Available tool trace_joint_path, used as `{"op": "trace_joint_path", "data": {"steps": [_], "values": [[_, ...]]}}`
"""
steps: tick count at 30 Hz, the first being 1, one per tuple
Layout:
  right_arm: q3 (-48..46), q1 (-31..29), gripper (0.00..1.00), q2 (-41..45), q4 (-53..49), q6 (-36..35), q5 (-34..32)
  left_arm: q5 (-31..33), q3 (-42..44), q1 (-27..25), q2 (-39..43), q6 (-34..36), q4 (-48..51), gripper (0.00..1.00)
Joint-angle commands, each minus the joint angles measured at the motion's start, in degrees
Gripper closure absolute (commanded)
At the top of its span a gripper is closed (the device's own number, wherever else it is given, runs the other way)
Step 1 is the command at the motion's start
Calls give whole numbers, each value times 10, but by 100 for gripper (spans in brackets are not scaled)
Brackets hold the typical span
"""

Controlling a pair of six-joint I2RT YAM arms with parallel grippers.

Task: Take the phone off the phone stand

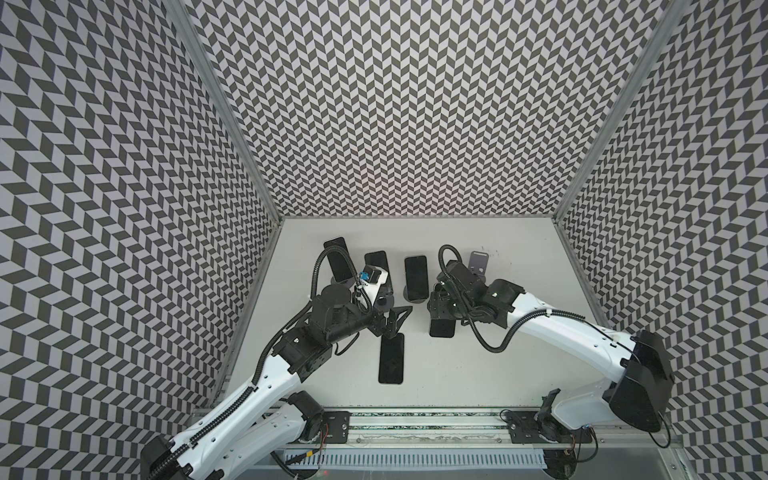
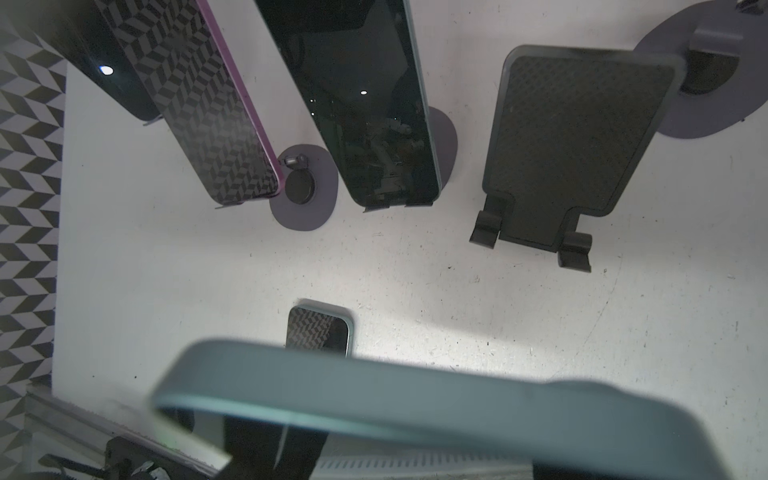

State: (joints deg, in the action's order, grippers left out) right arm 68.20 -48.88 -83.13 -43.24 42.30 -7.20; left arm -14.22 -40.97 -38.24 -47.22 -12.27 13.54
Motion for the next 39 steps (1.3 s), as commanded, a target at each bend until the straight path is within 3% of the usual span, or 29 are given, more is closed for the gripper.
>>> {"op": "trace_joint_path", "data": {"steps": [1,10,24,39], "values": [[16,-13,69,26,9,16,-4,-4,-20,-7,11,-23,43,3],[-18,-21,69,31,37,-6,30,-3,-39,-44,-1,-34,114,4],[-98,-21,69,97,74,-6,67,12,-121,-105,-85,-61,254,5],[-179,-21,70,151,101,-57,103,43,-111,-156,-84,-118,286,5]]}}
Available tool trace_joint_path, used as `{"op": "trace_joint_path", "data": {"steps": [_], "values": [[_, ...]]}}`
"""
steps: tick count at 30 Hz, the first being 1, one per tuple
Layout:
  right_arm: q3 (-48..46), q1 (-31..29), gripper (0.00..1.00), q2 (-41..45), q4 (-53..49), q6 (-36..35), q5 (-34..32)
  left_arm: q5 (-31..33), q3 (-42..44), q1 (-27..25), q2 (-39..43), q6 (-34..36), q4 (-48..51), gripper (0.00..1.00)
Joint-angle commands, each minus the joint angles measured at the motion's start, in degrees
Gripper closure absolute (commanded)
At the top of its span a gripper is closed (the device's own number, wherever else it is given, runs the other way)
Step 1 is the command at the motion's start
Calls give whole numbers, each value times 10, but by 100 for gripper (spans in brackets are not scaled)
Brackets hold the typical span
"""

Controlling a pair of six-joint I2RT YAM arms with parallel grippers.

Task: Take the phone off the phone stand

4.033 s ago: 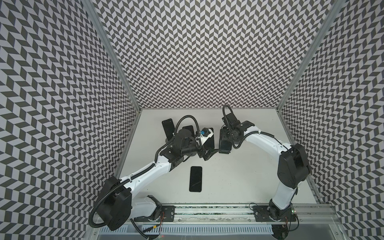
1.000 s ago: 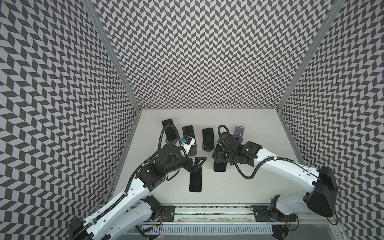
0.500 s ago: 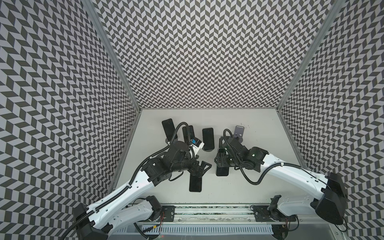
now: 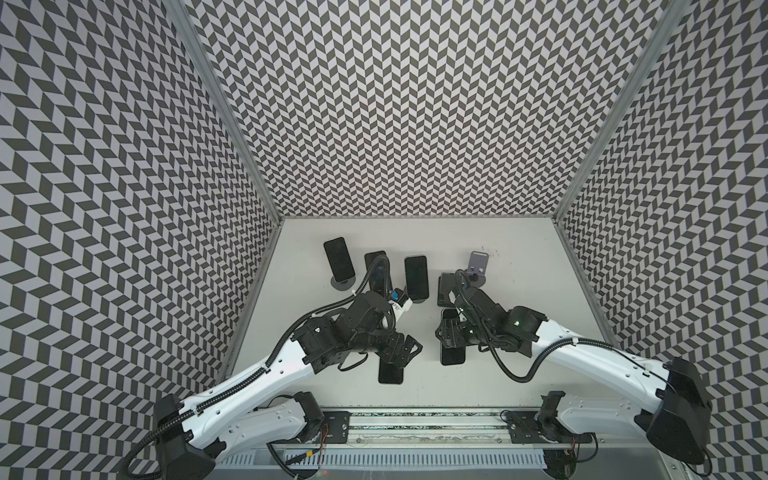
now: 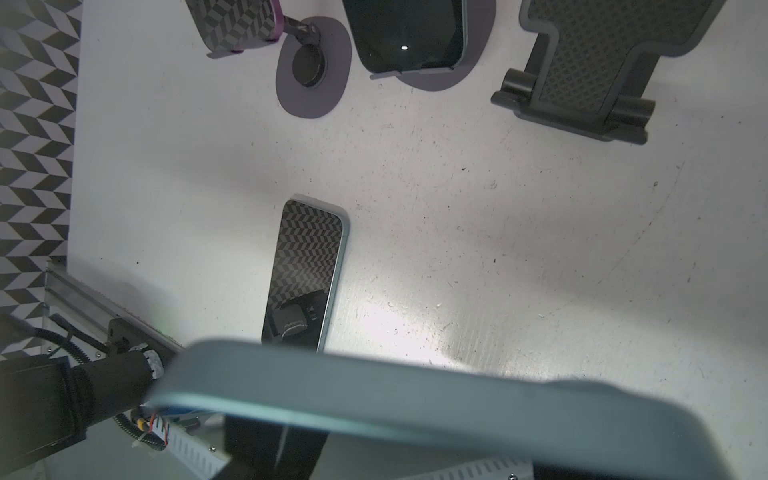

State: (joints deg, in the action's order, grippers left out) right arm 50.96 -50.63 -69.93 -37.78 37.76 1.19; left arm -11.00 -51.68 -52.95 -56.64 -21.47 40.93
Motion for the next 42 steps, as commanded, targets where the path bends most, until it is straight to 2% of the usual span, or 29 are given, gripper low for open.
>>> {"op": "trace_joint_path", "data": {"steps": [1,14,19,30,42], "values": [[-11,-3,69,21,49,-13,24,12,0,-12,12,-31,11,5],[-12,-4,70,3,46,10,29,11,44,-40,92,-70,8,5],[17,-7,70,-40,38,18,-10,-1,54,-40,134,-40,18,6],[43,-35,70,-81,42,119,1,-7,59,-40,173,-21,60,6],[92,-83,70,-154,27,158,-11,-44,69,-40,174,21,69,6]]}}
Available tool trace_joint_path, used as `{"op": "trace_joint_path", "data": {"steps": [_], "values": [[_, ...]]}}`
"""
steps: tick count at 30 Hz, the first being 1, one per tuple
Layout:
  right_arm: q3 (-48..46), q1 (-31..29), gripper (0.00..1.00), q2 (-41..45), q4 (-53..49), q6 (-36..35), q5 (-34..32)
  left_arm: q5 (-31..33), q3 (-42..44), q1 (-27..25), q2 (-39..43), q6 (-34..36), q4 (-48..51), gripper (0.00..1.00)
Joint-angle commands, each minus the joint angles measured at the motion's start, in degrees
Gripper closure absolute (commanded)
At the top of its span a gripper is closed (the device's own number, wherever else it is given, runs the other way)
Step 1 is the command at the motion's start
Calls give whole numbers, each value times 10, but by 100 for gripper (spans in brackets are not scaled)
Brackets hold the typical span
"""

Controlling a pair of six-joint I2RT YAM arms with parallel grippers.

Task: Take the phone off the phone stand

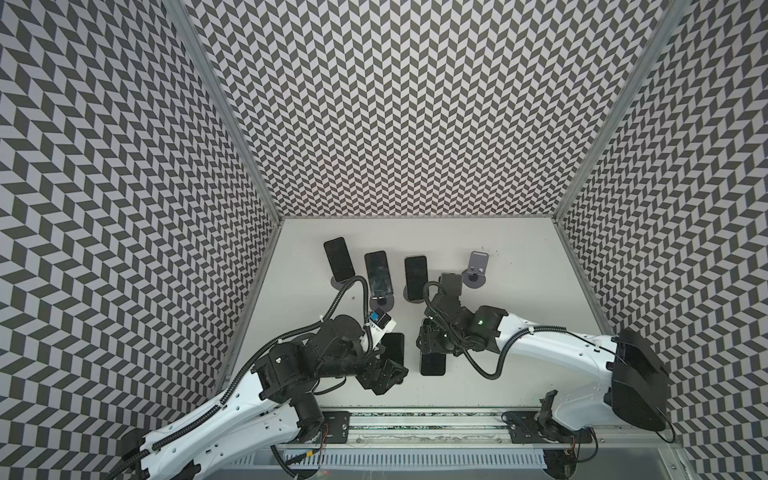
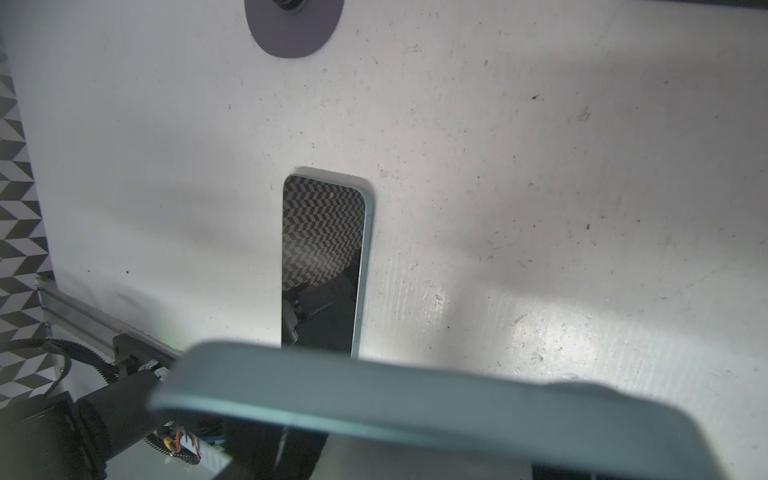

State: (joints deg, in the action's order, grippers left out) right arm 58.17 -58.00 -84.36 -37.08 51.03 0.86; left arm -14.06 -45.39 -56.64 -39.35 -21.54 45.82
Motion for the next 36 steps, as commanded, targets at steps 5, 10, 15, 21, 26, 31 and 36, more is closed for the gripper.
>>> {"op": "trace_joint_path", "data": {"steps": [5,10,15,21,26,31,36], "values": [[32,-25,70,-36,22,41,-10,-11,4,-3,3,45,47,6],[48,-30,70,-61,21,47,-11,-6,1,-3,9,59,71,5],[64,-32,70,-83,15,47,-11,-8,2,-3,10,57,75,5],[71,-34,70,-101,18,57,-5,-10,5,-3,11,56,77,5],[79,-35,70,-121,14,58,-1,-8,12,-3,10,48,75,5],[85,-36,70,-137,9,52,0,1,15,-3,14,48,71,5],[92,-35,70,-152,4,45,5,10,18,-3,23,47,69,5]]}}
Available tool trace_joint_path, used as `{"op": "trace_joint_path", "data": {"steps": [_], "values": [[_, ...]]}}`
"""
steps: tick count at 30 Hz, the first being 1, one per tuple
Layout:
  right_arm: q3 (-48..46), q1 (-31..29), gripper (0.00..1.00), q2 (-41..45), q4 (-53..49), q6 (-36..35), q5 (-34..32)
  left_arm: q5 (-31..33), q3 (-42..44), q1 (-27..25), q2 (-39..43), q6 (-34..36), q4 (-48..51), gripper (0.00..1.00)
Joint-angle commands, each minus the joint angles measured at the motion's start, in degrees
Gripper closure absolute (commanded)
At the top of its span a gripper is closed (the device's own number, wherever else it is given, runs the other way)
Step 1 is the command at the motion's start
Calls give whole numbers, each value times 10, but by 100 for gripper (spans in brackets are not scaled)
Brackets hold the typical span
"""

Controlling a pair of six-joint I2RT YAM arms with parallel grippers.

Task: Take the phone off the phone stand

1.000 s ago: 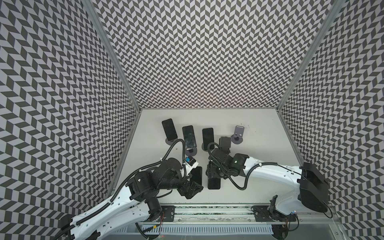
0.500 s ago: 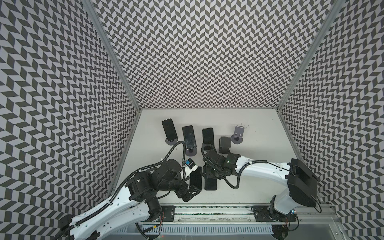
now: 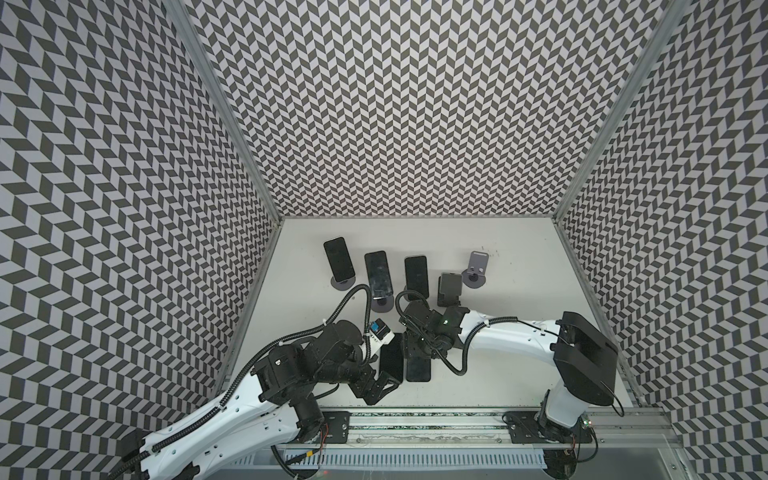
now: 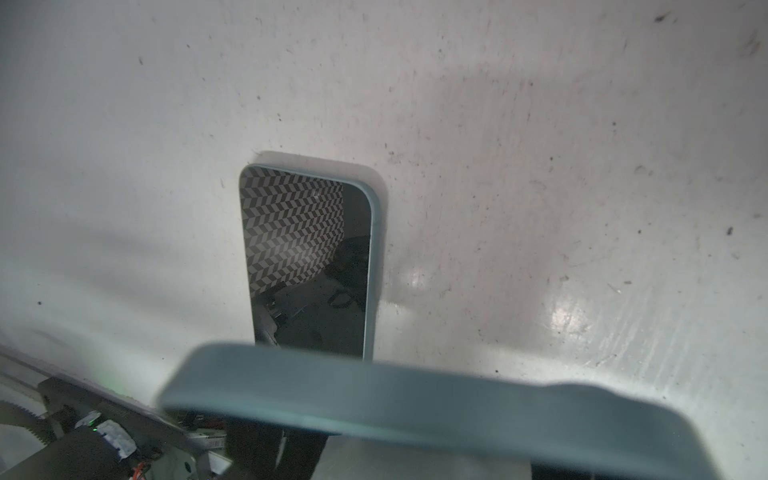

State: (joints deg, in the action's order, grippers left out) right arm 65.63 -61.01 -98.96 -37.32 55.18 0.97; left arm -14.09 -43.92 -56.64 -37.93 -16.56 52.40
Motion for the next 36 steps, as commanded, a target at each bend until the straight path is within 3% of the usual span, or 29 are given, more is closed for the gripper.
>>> {"op": "trace_joint_path", "data": {"steps": [1,36], "values": [[19,-6,70,-8,6,2,5,11,3,-4,10,-3,3,5],[24,-1,68,-49,-16,3,40,14,13,-3,-1,-8,-10,5]]}}
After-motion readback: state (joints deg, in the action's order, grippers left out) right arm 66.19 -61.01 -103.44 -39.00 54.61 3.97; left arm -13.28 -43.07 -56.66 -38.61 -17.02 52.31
